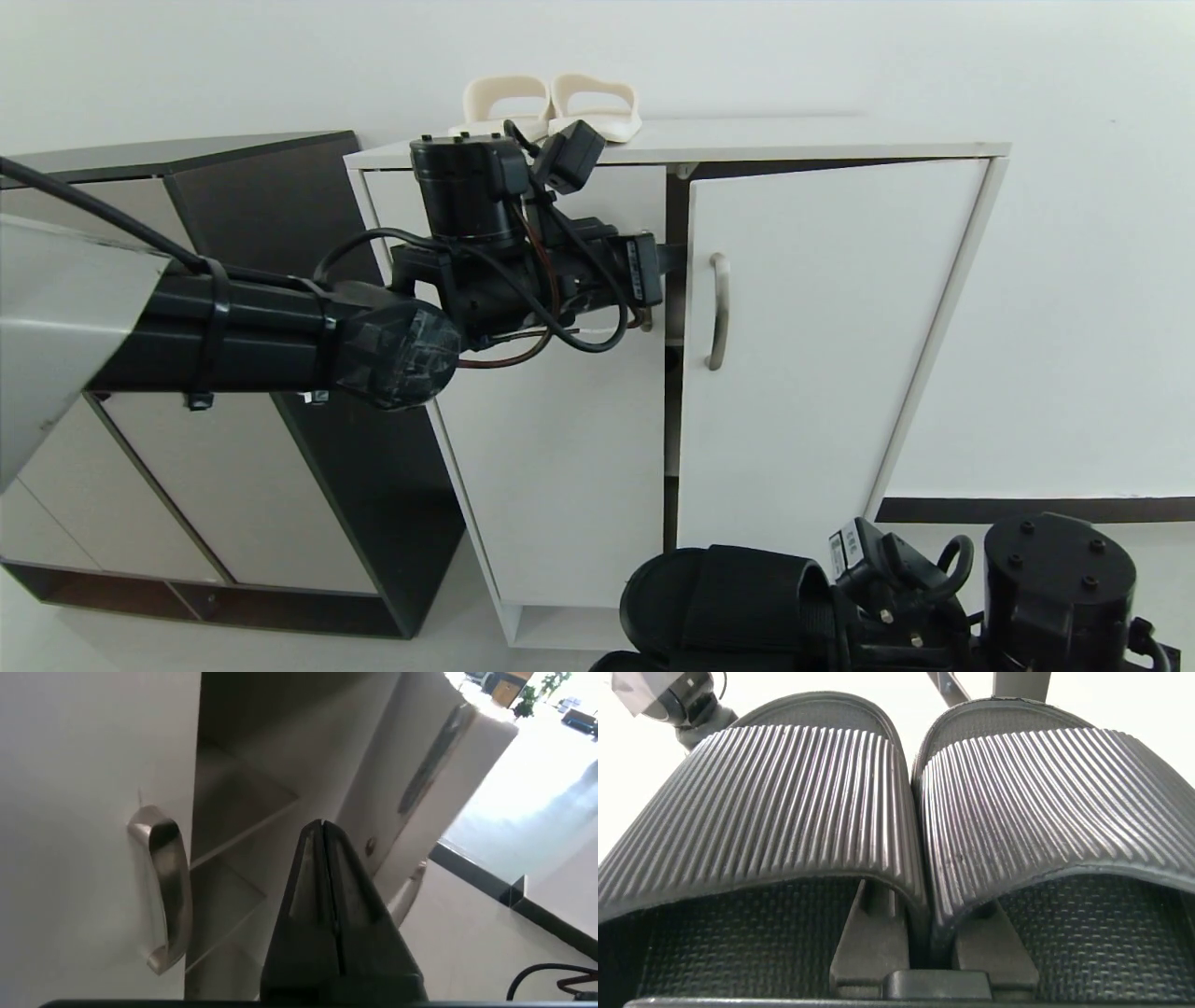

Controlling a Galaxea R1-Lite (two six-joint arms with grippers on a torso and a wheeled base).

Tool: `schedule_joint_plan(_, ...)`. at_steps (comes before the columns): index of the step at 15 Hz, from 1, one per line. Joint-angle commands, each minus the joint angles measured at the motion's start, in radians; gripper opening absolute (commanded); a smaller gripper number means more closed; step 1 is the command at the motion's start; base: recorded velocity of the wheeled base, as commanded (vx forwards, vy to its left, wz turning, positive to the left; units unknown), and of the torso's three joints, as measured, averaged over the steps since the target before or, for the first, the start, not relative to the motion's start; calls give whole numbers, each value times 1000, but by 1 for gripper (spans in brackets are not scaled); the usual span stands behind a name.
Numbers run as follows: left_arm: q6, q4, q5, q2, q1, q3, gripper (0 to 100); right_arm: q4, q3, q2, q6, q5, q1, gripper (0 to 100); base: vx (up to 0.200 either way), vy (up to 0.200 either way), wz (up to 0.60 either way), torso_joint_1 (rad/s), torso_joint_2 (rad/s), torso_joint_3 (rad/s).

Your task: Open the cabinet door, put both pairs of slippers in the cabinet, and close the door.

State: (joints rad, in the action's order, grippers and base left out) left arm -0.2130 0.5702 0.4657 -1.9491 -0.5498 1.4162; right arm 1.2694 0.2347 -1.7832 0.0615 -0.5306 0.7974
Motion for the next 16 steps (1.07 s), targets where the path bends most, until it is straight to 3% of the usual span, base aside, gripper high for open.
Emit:
schedule_joint_plan(1, 0, 2, 2, -33, -1, 7, 0, 1, 2, -15, 0, 0, 0, 0, 0, 0, 0, 0, 0, 0)
schedule_joint_plan(10, 1, 10, -7, -36, -36, -6, 0, -1, 5, -45, 3, 1, 12, 0, -22, 0, 0, 1, 0, 1)
schedule_joint_plan(14, 4, 37, -72, -50, -119, -11, 0, -22, -41, 4, 3, 1, 62, 0, -200, 0, 0, 6, 7, 1)
schedule_joint_plan(16, 7, 50, -122, -60, -240, -6, 0, -25, -54, 54, 3, 3, 118, 0, -200, 0, 0, 7, 5, 5)
